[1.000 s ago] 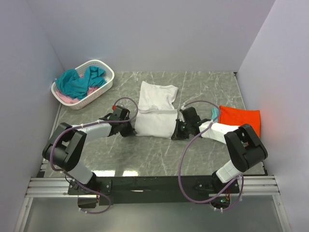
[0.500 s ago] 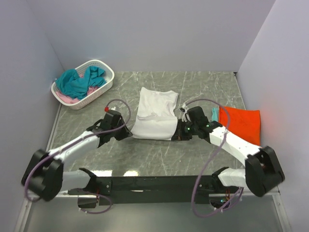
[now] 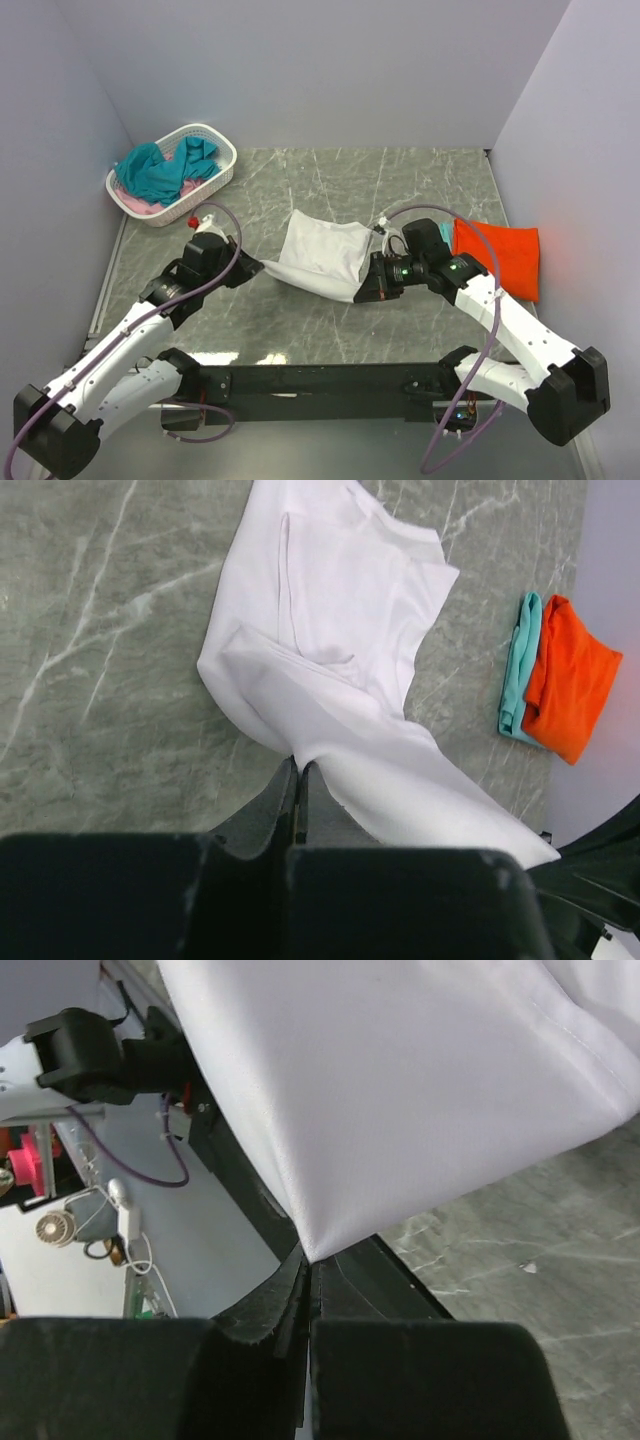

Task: Fold and stack the t-shirts
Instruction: Fold the tshirt

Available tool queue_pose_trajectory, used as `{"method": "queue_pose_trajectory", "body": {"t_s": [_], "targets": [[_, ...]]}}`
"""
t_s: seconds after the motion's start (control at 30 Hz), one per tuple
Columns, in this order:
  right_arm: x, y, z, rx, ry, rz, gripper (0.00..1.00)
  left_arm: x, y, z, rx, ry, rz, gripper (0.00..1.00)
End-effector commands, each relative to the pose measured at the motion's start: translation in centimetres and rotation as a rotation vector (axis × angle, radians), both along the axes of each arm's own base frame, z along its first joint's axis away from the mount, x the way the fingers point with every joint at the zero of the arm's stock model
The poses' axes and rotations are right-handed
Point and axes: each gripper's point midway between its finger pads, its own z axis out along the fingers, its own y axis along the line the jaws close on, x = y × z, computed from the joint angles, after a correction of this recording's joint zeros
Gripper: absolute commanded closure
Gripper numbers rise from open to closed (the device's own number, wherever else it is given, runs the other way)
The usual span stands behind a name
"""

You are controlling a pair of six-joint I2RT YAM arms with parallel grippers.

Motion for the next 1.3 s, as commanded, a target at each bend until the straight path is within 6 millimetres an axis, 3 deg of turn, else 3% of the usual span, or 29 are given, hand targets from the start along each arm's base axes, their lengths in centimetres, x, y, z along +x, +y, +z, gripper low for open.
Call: {"method": "queue_pose_trajectory", "body": {"t_s": [0.0,0.23,0.4,0.7,0.93,1.0,1.13,1.17,1.23,1.27], "targets": [[-0.5,0.6,3.3,0.071,-0.051,0.066,1.00,1.6,1.2,3.7,-0.003,-0.099,0.089,0.99],[2.6,0.5,4.4,0.097,-0.092,0.009,1.00,3.7,1.9,5.8,0.031,-0.150,0.164,0.99],[4.2,0.4,4.1,0.127,-0.057,-0.001,1.00,5.6,2.0,6.9,0.073,-0.162,0.193,0.99],[6.4,0.2,3.0,0.173,-0.030,-0.035,1.00,9.2,1.4,6.5,0.107,-0.151,0.208,0.99],[9.9,-0.9,2.1,0.174,-0.026,-0.100,1.00,12.0,1.2,5.5,0.120,-0.127,0.216,0.99],[10.7,-1.3,1.8,0.166,-0.026,-0.114,1.00,13.0,1.3,6.1,0.112,-0.140,0.219,0.99],[13.0,-2.4,0.9,0.137,-0.024,-0.171,1.00,15.1,0.8,4.9,0.121,-0.114,0.207,0.99],[13.6,-2.6,0.9,0.134,-0.028,-0.184,1.00,15.7,0.7,5.5,0.118,-0.126,0.201,0.99],[14.6,-3.1,0.5,0.130,-0.016,-0.211,1.00,16.9,0.3,4.1,0.127,-0.100,0.192,0.99],[15.1,-3.3,0.3,0.129,-0.018,-0.220,1.00,17.6,0.0,4.7,0.122,-0.109,0.189,0.99]]}}
